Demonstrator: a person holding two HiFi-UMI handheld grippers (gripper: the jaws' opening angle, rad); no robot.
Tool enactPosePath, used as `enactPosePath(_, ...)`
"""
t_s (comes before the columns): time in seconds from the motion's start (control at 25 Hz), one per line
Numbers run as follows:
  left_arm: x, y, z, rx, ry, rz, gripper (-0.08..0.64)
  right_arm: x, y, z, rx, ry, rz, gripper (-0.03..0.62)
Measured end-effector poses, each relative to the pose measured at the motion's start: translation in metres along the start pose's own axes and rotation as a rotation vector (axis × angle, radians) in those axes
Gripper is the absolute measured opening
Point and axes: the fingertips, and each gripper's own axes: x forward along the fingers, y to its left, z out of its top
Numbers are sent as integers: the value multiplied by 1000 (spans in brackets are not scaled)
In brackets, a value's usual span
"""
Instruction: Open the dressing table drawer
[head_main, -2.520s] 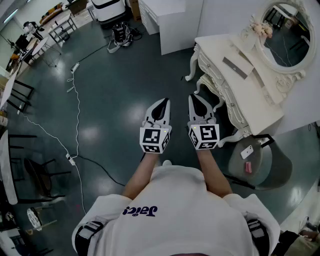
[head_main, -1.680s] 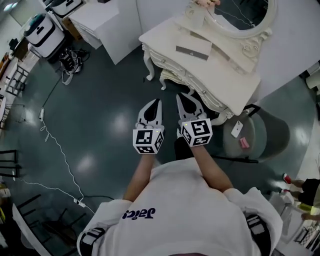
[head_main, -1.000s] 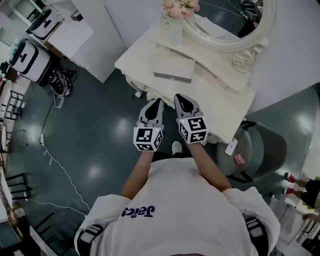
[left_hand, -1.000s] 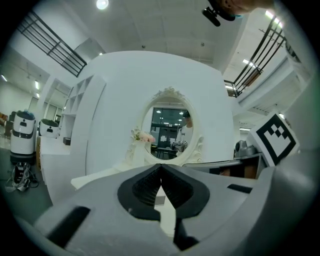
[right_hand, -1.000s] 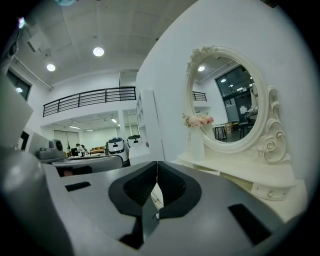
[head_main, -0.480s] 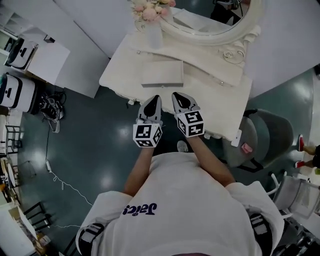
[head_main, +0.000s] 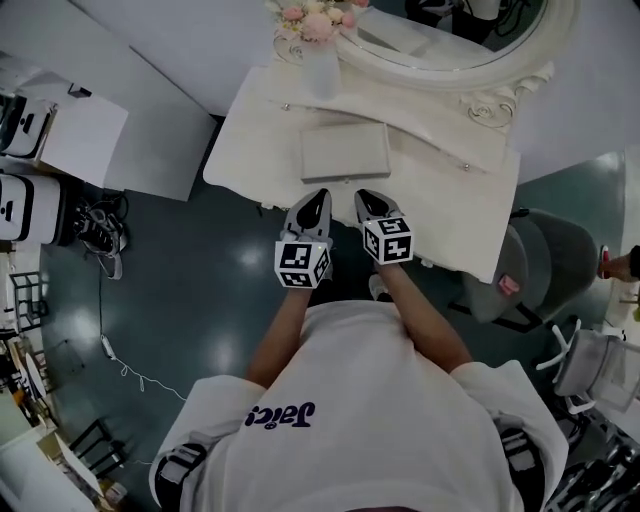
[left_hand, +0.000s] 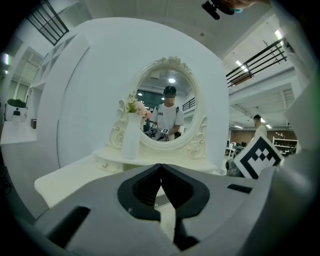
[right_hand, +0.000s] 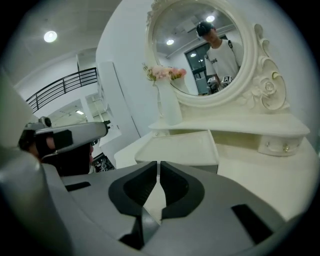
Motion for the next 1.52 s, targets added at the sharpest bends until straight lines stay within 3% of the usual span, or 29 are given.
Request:
enactPosePath(0.56, 20, 36, -29, -55, 80, -78, 15, 70, -23, -66, 54, 157, -117, 28)
enactPosePath(0.64, 23, 37, -32, -64, 90, -84, 15, 78, -27, -69, 62, 171, -123, 107)
enactPosePath(0.68, 24, 38, -34, -73, 95, -86, 15, 81, -29, -70, 70, 177, -127, 110)
enactPosePath(1.24, 23, 44, -40, -113, 114, -94, 15, 101, -30, -59, 101, 162, -123, 110)
enactPosePath(1.52, 16, 45, -35, -127, 98, -85, 15, 100, -33, -58, 131, 150, -133, 71)
